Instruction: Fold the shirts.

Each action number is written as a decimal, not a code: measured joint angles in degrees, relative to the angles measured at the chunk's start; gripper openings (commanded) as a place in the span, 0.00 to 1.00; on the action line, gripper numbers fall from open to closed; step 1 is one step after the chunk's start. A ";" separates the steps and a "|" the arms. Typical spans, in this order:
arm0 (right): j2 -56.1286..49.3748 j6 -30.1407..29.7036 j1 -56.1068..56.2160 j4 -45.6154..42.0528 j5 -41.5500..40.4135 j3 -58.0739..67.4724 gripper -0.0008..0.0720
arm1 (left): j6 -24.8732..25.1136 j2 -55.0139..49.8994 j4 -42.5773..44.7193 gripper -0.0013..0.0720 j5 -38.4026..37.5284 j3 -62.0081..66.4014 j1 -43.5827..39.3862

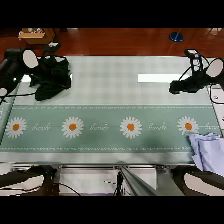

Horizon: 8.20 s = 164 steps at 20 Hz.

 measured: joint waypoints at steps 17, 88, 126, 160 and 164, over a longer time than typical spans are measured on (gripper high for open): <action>0.00 0.07 0.00 1.05 -0.79 0.00 0.76 | -10.54 -14.38 9.18 1.00 21.79 3.93 13.66; 22.32 -2.43 0.00 -4.35 4.66 -15.32 0.86 | 12.37 -7.74 -46.77 0.95 -4.44 -16.17 7.28; 20.96 -9.70 -12.50 29.38 -5.68 -32.70 0.85 | 14.25 -18.08 -50.34 0.05 -15.54 -1.95 -0.70; 21.18 -24.28 -13.84 51.65 -1.03 -9.79 0.04 | 10.86 7.96 -52.50 0.05 -17.86 25.92 13.16; 29.29 -16.24 -18.38 41.62 -3.89 3.02 0.04 | 10.10 18.47 -46.95 0.05 -15.58 31.65 17.99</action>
